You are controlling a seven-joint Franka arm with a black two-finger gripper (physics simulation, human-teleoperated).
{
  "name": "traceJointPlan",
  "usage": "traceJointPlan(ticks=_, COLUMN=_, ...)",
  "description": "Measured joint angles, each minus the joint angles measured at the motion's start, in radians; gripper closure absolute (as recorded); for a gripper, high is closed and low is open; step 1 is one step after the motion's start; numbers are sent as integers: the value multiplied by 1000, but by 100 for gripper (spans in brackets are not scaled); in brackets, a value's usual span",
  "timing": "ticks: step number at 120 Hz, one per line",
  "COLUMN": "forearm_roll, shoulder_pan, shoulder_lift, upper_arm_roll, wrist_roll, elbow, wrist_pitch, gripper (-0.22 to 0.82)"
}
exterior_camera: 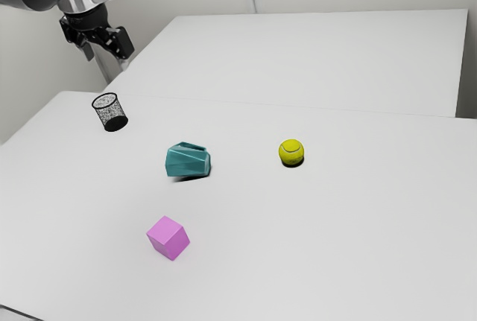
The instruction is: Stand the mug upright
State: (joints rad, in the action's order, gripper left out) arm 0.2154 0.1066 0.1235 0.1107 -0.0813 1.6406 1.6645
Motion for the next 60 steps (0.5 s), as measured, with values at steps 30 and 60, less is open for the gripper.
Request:
traceJointPlan(ticks=30, forearm_roll=-1, shoulder_pan=-3, shoulder_lift=-13, upper_arm_roll=3, wrist_roll=-14, elbow=15, wrist_pitch=20, gripper=0)
traceJointPlan(ticks=60, forearm_roll=-270, shoulder_pan=-207, shoulder_lift=-143, upper_arm_roll=6, wrist_roll=-27, elbow=28, wrist_pitch=20, gripper=0)
